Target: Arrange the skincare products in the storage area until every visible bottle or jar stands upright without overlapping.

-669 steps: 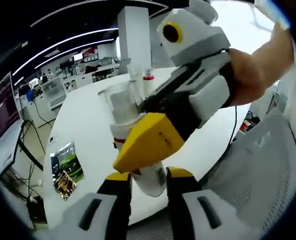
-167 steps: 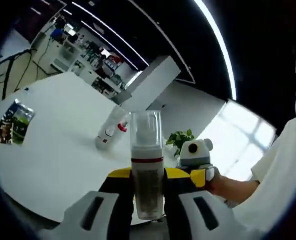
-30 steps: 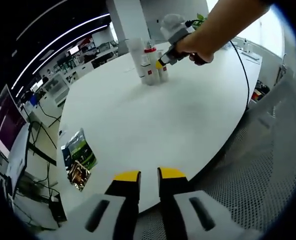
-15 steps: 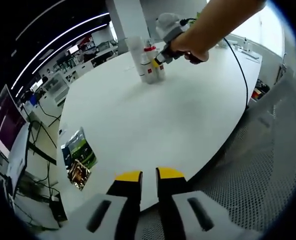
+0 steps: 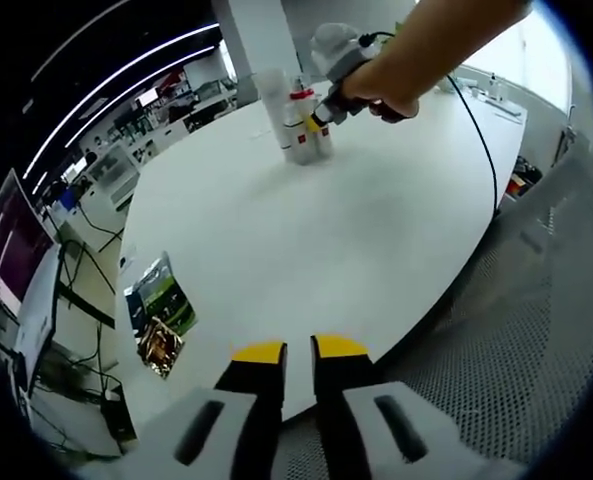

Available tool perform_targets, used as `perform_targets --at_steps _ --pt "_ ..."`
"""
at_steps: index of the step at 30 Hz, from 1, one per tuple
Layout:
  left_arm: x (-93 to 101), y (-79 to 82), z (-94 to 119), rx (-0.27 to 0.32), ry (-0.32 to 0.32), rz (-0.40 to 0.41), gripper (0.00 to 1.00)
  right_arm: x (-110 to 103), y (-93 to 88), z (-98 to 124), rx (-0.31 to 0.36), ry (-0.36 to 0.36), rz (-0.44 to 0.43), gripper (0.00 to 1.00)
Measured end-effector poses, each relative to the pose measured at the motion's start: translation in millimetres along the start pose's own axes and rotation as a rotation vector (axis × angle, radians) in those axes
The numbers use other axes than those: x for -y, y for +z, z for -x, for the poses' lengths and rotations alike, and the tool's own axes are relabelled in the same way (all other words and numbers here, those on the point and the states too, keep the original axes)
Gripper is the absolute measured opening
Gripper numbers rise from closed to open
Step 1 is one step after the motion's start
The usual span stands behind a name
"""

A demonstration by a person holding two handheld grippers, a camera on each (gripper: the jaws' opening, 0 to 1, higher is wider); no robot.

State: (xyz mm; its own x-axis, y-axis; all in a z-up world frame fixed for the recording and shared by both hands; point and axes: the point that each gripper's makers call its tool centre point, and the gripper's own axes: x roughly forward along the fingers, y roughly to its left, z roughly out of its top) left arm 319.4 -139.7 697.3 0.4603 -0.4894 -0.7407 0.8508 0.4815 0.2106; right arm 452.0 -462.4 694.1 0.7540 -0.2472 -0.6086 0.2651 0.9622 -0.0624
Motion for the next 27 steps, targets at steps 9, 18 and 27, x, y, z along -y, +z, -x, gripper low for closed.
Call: perform_targets --at_steps 9,18,27 --pt "1.2 -1.0 0 -0.006 -0.003 -0.008 0.05 1 -3.3 5 -0.01 0.01 0.016 0.23" --pt "0.6 -0.1 0 -0.004 -0.001 -0.01 0.04 -2 -33.7 29 -0.053 0.05 -0.018 0.26" --pt "1.4 1.3 0 0.002 -0.006 -0.005 0.04 -100 -67.3 47 -0.213 0.316 -0.042 0.25"
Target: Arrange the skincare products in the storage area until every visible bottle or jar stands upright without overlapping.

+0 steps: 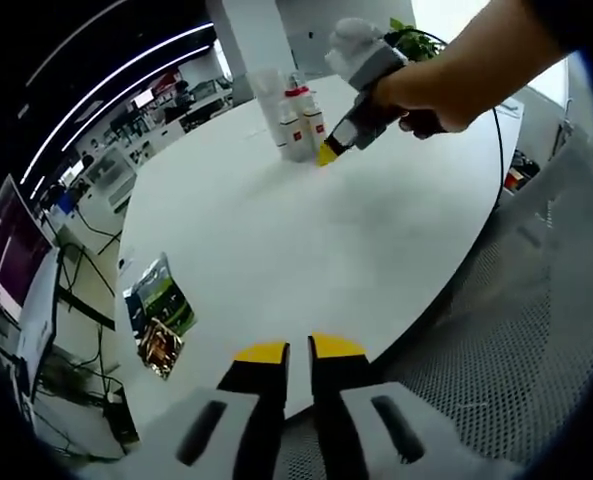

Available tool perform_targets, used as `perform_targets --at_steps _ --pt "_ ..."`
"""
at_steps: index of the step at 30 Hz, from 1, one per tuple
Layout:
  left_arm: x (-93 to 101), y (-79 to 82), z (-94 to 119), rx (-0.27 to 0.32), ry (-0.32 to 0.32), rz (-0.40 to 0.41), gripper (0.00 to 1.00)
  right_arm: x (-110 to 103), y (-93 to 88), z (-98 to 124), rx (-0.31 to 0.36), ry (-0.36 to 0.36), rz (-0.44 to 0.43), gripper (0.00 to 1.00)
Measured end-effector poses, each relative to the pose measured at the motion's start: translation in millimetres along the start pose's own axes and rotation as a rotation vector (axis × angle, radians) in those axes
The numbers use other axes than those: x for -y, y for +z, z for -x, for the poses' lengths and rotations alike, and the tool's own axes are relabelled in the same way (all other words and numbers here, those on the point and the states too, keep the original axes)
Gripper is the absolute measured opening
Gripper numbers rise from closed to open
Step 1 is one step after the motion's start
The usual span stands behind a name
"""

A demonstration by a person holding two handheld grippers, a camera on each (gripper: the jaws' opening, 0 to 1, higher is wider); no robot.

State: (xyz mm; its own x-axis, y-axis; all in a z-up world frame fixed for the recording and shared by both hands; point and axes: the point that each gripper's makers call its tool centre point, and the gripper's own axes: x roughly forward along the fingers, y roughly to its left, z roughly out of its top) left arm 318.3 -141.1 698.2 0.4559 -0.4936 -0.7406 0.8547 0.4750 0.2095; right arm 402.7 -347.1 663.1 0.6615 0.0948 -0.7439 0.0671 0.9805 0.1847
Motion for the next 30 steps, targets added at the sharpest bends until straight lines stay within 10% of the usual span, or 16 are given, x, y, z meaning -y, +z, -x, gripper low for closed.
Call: perform_targets --at_steps 4,10,30 --pt "8.4 -7.6 -3 -0.041 -0.03 -0.048 0.01 -78 26.5 -32 0.014 0.225 -0.06 0.34" --pt "0.8 -2.2 0 -0.01 0.0 -0.023 0.02 -146 26.8 -53 -0.077 0.368 -0.09 0.32" --pt "-8.8 0.5 3 0.011 0.04 0.008 0.02 -228 40.1 -120 -0.28 0.347 0.116 0.25"
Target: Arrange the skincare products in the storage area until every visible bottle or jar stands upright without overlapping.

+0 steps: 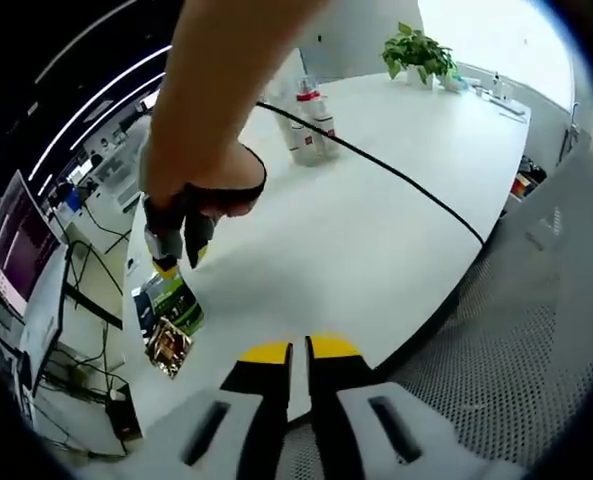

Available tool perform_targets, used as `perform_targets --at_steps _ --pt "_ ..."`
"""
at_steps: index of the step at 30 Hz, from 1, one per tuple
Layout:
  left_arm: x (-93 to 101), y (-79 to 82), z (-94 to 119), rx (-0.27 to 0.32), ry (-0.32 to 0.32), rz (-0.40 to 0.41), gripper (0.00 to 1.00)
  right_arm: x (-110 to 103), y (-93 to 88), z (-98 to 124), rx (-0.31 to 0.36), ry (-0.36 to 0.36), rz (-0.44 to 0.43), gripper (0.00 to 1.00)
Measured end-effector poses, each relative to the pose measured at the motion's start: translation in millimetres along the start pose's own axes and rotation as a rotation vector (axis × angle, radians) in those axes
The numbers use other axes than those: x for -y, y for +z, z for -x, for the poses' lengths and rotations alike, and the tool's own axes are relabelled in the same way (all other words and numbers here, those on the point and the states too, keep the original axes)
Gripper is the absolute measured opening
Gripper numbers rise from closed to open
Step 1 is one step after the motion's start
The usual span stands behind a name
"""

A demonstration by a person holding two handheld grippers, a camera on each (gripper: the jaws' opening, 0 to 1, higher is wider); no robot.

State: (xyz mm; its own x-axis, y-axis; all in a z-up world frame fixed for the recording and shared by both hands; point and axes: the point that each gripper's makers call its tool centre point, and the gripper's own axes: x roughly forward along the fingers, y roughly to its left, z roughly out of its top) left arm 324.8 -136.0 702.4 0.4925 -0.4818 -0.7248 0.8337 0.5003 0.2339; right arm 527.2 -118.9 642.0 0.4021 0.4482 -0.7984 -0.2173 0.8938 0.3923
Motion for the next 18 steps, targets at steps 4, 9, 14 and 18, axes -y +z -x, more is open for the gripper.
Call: perform_targets --at_steps 4,9,14,18 --pt "0.8 -0.6 0 -0.002 -0.004 -0.001 0.01 6 -3.3 -7 -0.042 -0.056 0.057 0.17" --pt "0.3 -1.2 0 -0.003 -0.003 -0.002 0.01 -1 -0.7 -15 -0.07 -0.067 0.154 0.15" --pt "-0.2 -3.1 -1 -0.01 -0.004 -0.003 0.01 7 -1.7 -16 -0.073 -0.103 0.224 0.01" --pt "-0.2 -3.3 -1 -0.011 -0.003 -0.003 0.01 9 1.2 -13 -0.053 -0.091 0.202 0.0"
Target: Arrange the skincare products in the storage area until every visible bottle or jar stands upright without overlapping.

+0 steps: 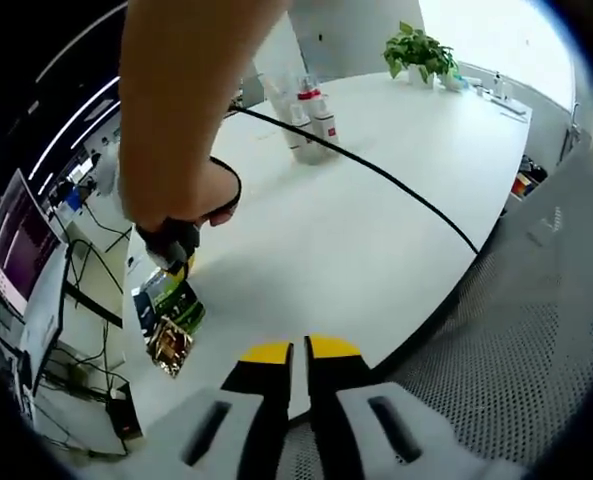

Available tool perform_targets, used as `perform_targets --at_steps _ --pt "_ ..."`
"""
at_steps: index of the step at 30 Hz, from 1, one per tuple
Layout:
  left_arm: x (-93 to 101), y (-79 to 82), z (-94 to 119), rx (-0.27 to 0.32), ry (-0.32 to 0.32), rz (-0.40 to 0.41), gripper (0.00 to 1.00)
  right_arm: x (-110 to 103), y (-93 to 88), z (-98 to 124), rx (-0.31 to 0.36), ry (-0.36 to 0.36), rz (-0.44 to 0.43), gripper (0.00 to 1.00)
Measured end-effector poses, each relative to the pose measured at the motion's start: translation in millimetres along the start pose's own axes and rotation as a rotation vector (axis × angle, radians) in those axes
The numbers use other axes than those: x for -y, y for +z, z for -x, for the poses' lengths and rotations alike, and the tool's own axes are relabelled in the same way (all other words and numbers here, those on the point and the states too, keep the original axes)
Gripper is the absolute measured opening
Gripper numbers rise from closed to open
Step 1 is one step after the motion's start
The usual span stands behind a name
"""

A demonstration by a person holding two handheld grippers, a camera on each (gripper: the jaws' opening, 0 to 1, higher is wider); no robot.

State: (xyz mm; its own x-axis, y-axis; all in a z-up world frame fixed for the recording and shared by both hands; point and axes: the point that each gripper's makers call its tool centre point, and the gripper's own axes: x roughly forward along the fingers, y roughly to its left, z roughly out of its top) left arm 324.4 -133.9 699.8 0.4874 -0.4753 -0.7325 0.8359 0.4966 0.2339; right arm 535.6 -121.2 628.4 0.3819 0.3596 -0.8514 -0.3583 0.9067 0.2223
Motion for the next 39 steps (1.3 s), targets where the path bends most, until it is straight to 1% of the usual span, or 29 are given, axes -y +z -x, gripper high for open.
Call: perform_targets --at_steps 1,3,7,10,15,16,21,22,23,27,30,33,36,38,39 --pt "0.0 -0.1 0 -0.001 0.0 -0.001 0.01 0 0.1 1 0.007 0.015 -0.019 0.0" --pt "0.0 -0.2 1 -0.003 0.001 0.0 0.01 0 1.8 3 0.027 0.04 -0.091 0.0" --pt "-0.3 -0.2 0 -0.003 0.002 0.0 0.01 5 2.0 10 0.048 0.07 -0.143 0.0" --pt "-0.1 -0.1 0 -0.003 0.003 0.0 0.01 8 6.8 18 0.082 0.104 -0.213 0.0" --pt "0.2 -0.3 0 -0.005 0.002 0.0 0.01 14 20.4 35 0.16 0.161 -0.322 0.0" --pt "0.4 -0.4 0 -0.005 0.001 -0.001 0.01 16 23.1 40 0.178 0.165 -0.342 0.0" --pt "1.2 -0.1 1 -0.006 -0.002 -0.001 0.01 22 35.2 63 0.267 0.231 -0.438 0.0" --pt "1.2 0.2 1 -0.004 -0.001 -0.002 0.01 23 34.4 65 0.268 0.23 -0.435 0.0" --pt "1.0 0.5 1 -0.002 -0.001 -0.001 0.01 24 37.1 71 0.294 0.251 -0.451 0.0" --pt "1.6 0.7 1 -0.002 -0.003 -0.003 0.01 30 37.9 93 0.351 0.294 -0.484 0.0" --pt "2.2 1.0 0 0.0 -0.006 -0.004 0.01 36 38.9 111 0.409 0.302 -0.469 0.0" --pt "2.4 1.0 0 0.0 -0.007 -0.004 0.01 42 31.8 126 0.43 0.311 -0.481 0.0" --pt "2.3 1.6 0 0.002 -0.007 -0.004 0.01 49 25.0 144 0.472 0.328 -0.524 0.0" --pt "2.6 1.5 0 0.001 -0.008 -0.007 0.02 50 22.1 156 0.51 0.353 -0.556 0.0" --pt "2.5 2.0 0 0.003 -0.008 -0.007 0.02 50 21.6 159 0.517 0.36 -0.561 0.0"
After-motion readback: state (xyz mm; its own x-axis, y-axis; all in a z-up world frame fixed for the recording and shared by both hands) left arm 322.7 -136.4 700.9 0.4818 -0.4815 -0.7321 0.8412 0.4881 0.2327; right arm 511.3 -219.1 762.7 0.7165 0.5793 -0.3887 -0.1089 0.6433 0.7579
